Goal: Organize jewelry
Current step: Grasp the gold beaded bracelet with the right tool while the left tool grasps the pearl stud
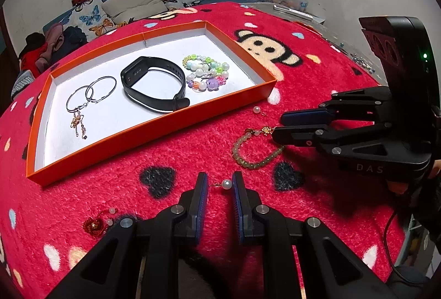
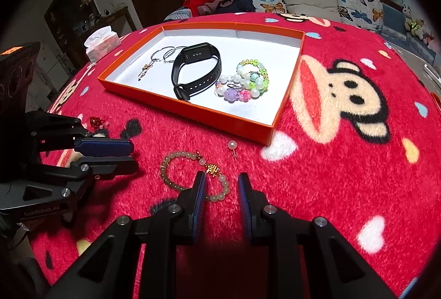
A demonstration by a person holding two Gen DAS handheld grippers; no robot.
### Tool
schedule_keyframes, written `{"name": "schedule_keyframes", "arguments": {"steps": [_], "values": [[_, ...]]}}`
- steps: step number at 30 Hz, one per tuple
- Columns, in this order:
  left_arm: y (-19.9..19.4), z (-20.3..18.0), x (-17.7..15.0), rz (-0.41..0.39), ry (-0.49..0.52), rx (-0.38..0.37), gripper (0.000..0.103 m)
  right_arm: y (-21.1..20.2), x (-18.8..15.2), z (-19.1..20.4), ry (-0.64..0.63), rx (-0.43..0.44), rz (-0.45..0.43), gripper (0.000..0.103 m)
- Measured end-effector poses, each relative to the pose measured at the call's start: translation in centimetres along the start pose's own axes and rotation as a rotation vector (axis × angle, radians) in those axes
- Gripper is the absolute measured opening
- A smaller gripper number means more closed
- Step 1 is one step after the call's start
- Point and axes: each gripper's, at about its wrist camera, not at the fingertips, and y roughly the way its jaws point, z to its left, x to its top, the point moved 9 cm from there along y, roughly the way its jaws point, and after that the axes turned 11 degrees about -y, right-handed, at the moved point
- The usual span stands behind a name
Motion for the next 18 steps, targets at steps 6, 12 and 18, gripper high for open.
{"name": "schedule_keyframes", "arguments": {"steps": [6,12,18], "values": [[0.14,0.01,0.03,0.001,-0.001,-0.005,0.019,0.06,0.09,0.31,-0.023,-0.010,0.000,0.026],[0.16,-0.07,0.08,-0.002,-0.001,-0.006,0.019,0.14,0.35,0.25,-0.021,-0.004,0.000,0.026],[0.10,-0.04,0.08,-0.002,-0.002,-0.006,0.019,0.31,0.46,0.70,-0.029,0.003,0.002,0.026]]}}
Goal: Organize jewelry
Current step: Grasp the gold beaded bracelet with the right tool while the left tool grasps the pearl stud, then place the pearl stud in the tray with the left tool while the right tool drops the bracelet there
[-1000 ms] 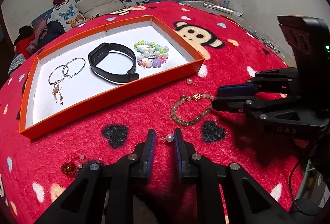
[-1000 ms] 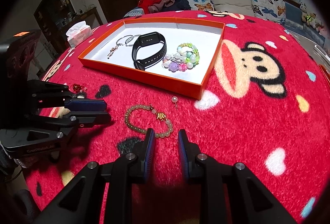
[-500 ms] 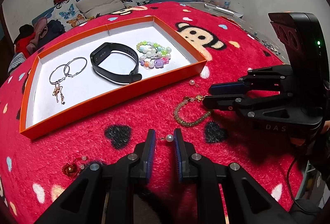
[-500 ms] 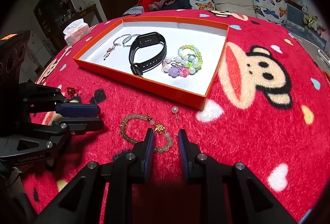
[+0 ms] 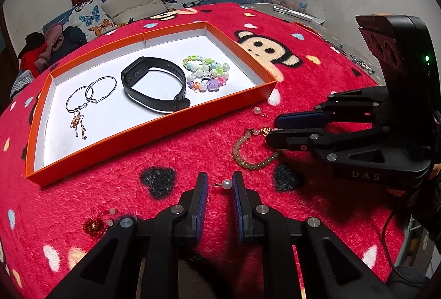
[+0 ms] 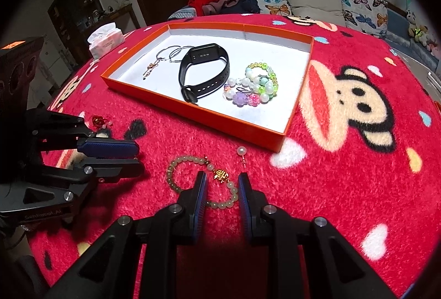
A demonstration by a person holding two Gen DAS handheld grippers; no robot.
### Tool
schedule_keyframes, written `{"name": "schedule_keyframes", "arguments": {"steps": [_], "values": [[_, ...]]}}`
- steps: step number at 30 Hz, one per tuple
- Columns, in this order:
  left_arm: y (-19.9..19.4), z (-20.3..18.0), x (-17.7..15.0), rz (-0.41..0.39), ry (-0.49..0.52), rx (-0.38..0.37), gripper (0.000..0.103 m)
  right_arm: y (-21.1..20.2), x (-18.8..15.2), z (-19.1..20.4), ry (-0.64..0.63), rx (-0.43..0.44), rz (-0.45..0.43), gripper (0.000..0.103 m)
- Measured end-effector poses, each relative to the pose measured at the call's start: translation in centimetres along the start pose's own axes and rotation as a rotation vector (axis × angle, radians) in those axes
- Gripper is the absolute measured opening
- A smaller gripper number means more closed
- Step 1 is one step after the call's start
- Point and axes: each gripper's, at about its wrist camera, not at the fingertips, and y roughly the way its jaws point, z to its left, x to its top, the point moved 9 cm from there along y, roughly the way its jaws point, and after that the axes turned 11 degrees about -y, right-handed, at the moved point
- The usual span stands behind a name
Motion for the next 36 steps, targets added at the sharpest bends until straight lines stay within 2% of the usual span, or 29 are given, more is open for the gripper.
{"name": "schedule_keyframes", "arguments": {"steps": [9,14,17,21,28,36], "values": [[-0.4,0.3,0.2,-0.009,-0.008,-0.002,0.019,0.0,-0.3,0.0,-0.022,-0.034,0.010,0.025],[-0.4,0.4,0.2,-0.014,-0.017,0.000,0.019,0.1,-0.2,0.1,-0.058,-0.077,0.023,0.010],[-0.9,0.5,0.3,-0.023,-0.021,0.004,0.019,-0.1,-0.1,0.5,-0.083,-0.086,0.018,0.008],[-2.1,1.2,0.6,-0.049,-0.033,0.014,0.019,-1.8,0.8,0.9,-0.089,-0.091,-0.029,0.008],[-5.1,3.3,2.5,-0.118,-0.071,0.038,0.019,-5.5,4.3,1.4,-0.102,-0.084,-0.132,0.008],[-8.2,6.3,7.3,-0.199,-0.079,0.091,0.019,-7.6,8.6,0.1,-0.099,-0.105,-0.223,0.008]]}}
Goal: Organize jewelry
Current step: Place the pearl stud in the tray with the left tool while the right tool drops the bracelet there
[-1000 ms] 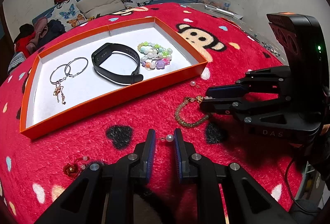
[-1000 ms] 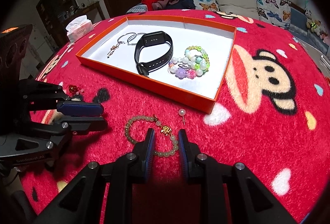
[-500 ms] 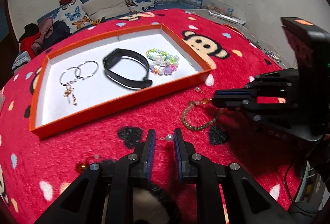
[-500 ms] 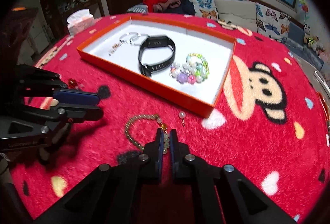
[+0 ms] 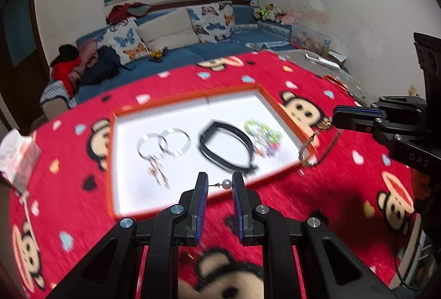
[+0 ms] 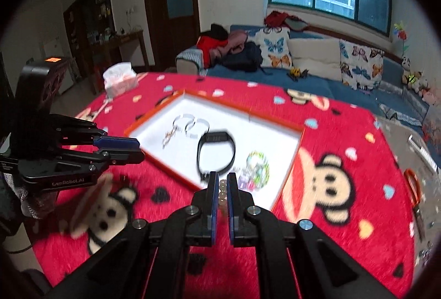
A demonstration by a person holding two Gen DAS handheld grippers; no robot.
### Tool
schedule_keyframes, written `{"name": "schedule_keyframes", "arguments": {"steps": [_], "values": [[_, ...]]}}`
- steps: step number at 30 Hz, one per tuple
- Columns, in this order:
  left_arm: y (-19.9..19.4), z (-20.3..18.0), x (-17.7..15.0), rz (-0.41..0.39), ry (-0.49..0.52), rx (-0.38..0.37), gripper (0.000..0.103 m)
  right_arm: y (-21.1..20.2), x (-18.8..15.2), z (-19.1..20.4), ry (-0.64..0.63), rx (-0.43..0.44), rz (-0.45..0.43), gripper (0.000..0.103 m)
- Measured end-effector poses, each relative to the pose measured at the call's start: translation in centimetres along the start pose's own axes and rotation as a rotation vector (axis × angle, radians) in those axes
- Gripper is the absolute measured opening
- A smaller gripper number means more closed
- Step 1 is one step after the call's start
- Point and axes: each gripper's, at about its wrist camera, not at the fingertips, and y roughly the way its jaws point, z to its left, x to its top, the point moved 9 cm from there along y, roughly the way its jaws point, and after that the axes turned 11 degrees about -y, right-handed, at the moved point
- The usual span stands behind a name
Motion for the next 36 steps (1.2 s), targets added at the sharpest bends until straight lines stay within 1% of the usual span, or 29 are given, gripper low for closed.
{"name": "schedule_keyframes", "arguments": {"steps": [5,9,13,17,23,26,27,29,30,31,32,36], "values": [[1.5,1.3,3.1,0.001,-0.010,0.006,0.019,1.8,1.6,-1.6,0.009,-0.019,-0.009,0.008],[4.1,2.0,3.8,0.037,-0.020,0.013,0.019,4.0,1.6,-2.7,0.021,-0.027,0.011,0.008],[7.0,2.6,3.4,0.081,-0.024,0.020,0.019,6.0,1.0,-3.4,0.039,-0.017,0.040,0.008],[9.3,3.2,2.6,0.120,-0.030,0.026,0.019,7.2,0.2,-3.7,0.053,-0.009,0.066,0.008],[11.4,4.1,1.5,0.175,-0.058,0.019,0.020,8.7,-1.1,-3.6,0.051,-0.009,0.127,0.008],[12.0,4.4,1.4,0.186,-0.065,0.022,0.021,9.1,-1.4,-3.5,0.050,-0.013,0.148,0.008],[12.1,4.5,1.3,0.191,-0.068,0.018,0.022,9.3,-1.5,-3.5,0.051,-0.012,0.153,0.008],[12.4,4.6,1.2,0.199,-0.073,0.017,0.033,9.4,-1.5,-3.7,0.054,-0.022,0.160,0.008],[12.4,4.7,1.2,0.197,-0.073,0.021,0.047,9.5,-1.6,-3.7,0.056,-0.022,0.166,0.008],[12.4,4.8,1.3,0.189,-0.069,0.029,0.052,9.6,-1.6,-3.7,0.059,-0.023,0.171,0.008],[12.3,4.8,1.4,0.183,-0.065,0.030,0.055,9.7,-1.7,-3.8,0.062,-0.026,0.175,0.008],[11.9,5.0,1.4,0.180,-0.066,0.028,0.055,9.6,-1.7,-3.9,0.061,-0.042,0.183,0.009]]}}
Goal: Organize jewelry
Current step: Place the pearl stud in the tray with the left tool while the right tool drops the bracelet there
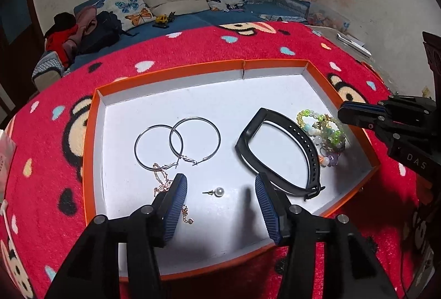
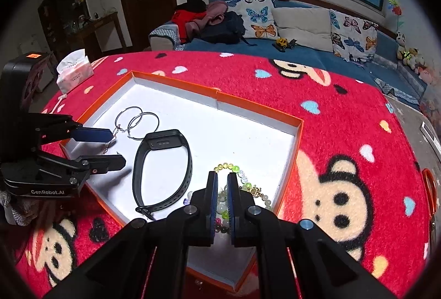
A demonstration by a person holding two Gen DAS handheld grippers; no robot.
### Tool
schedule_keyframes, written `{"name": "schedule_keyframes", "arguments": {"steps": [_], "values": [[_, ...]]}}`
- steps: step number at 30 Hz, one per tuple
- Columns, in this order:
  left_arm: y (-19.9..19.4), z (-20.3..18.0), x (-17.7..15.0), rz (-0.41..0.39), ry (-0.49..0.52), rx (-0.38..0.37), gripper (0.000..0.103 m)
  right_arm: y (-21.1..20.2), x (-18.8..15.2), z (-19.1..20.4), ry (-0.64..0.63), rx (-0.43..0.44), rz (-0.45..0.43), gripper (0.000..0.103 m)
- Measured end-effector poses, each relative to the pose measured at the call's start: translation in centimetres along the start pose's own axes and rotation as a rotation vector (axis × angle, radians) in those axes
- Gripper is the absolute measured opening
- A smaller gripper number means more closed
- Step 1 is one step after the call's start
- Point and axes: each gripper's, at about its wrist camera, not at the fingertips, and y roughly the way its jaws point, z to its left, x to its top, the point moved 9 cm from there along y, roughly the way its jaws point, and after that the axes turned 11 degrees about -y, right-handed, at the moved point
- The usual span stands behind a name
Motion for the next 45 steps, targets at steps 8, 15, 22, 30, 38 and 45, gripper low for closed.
{"name": "schedule_keyframes", "arguments": {"steps": [8,15,22,30,38,45], "values": [[-3.0,0.3,-0.5,-0.040,-0.008,0.010,0.055,-2.2,-0.2,0.2,0.048,-0.008,-0.019,0.019],[-6.7,0.4,-3.5,-0.067,-0.002,0.005,0.061,-4.7,-2.0,2.3,0.057,-0.021,-0.009,0.028],[-8.2,0.9,-6.9,-0.061,-0.014,-0.004,0.062,-5.8,-5.0,4.4,0.128,-0.020,0.018,0.034],[-9.2,1.2,-8.6,-0.063,-0.012,-0.043,0.063,-4.8,-8.1,5.8,0.236,-0.021,0.070,0.035],[-9.4,0.9,-8.5,-0.073,0.011,-0.066,0.064,-3.3,-8.7,4.4,0.355,-0.063,0.072,0.035],[-8.9,1.5,-8.6,-0.060,-0.003,-0.075,0.064,-2.0,-7.7,3.8,0.209,-0.088,0.086,0.035]]}}
